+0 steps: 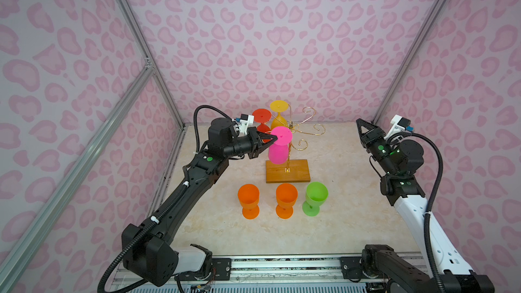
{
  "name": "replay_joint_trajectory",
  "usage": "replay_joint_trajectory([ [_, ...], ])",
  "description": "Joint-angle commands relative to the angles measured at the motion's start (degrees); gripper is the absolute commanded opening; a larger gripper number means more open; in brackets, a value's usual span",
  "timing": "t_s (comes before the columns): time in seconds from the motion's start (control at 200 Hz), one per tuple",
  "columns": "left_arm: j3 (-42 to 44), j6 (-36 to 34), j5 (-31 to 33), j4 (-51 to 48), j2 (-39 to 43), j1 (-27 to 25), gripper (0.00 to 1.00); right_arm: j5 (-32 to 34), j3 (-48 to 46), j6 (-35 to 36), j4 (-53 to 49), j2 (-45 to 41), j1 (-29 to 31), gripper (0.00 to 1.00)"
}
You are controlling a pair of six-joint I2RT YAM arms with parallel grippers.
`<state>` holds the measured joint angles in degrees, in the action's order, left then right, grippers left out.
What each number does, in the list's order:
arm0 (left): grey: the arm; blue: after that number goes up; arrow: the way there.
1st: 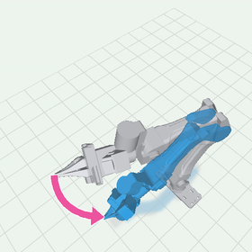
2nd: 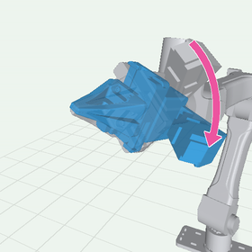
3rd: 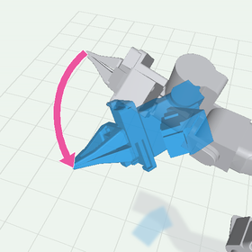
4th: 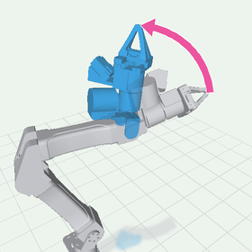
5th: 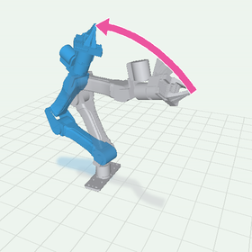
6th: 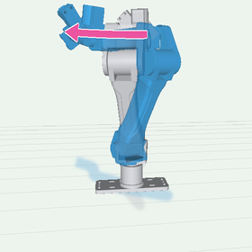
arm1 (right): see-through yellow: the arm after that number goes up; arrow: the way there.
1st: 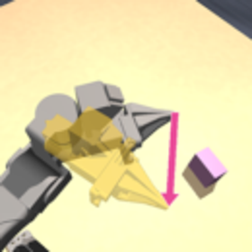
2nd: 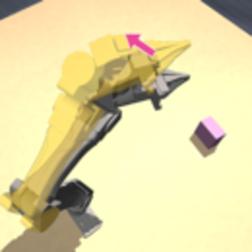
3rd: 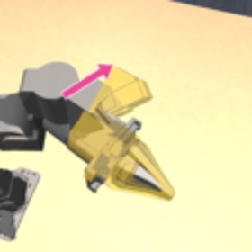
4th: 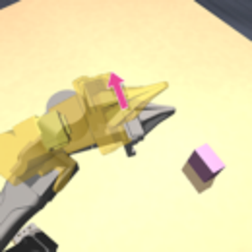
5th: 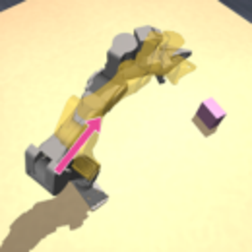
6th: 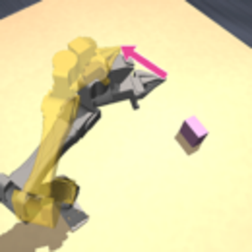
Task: Take the wine glass off the wine glass rack
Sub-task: 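Lift the pink glass up and off its hook with the left gripper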
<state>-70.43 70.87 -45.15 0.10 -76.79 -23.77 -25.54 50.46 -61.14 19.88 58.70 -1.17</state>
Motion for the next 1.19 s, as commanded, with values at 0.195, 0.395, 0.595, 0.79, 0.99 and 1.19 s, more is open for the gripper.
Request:
replay_joint_trajectory([
  [0.195, 5.56, -1.97, -0.72, 1.04, 6.02, -0.58, 0.02, -0.65, -0.40, -0.05, 1.21, -0.16, -0.13, 0.30],
  [0.395, 7.84, -3.19, -1.94, -0.82, 11.32, -0.61, 0.02, -0.82, -0.42, -0.33, 1.41, 0.19, -0.13, 0.30],
  [0.595, 7.79, -3.78, -4.86, -2.12, 15.72, -0.66, 0.02, -0.92, -0.55, -0.80, 1.65, 0.28, -0.08, 0.30],
  [0.79, 4.52, -5.42, -7.55, -4.05, 17.99, -0.60, 0.02, -0.65, -0.53, -0.78, 1.48, 0.08, -0.07, 0.30],
  [0.99, -0.11, -5.18, -9.58, -3.56, 18.25, -0.58, 0.02, -1.07, -0.15, -1.31, 1.83, 0.20, 0.02, 0.30],
  [1.19, -5.23, -4.59, -9.79, -1.95, 17.83, -0.50, 0.01, -0.98, 0.67, -0.55, 2.83, 0.09, 1.20, 0.31],
])
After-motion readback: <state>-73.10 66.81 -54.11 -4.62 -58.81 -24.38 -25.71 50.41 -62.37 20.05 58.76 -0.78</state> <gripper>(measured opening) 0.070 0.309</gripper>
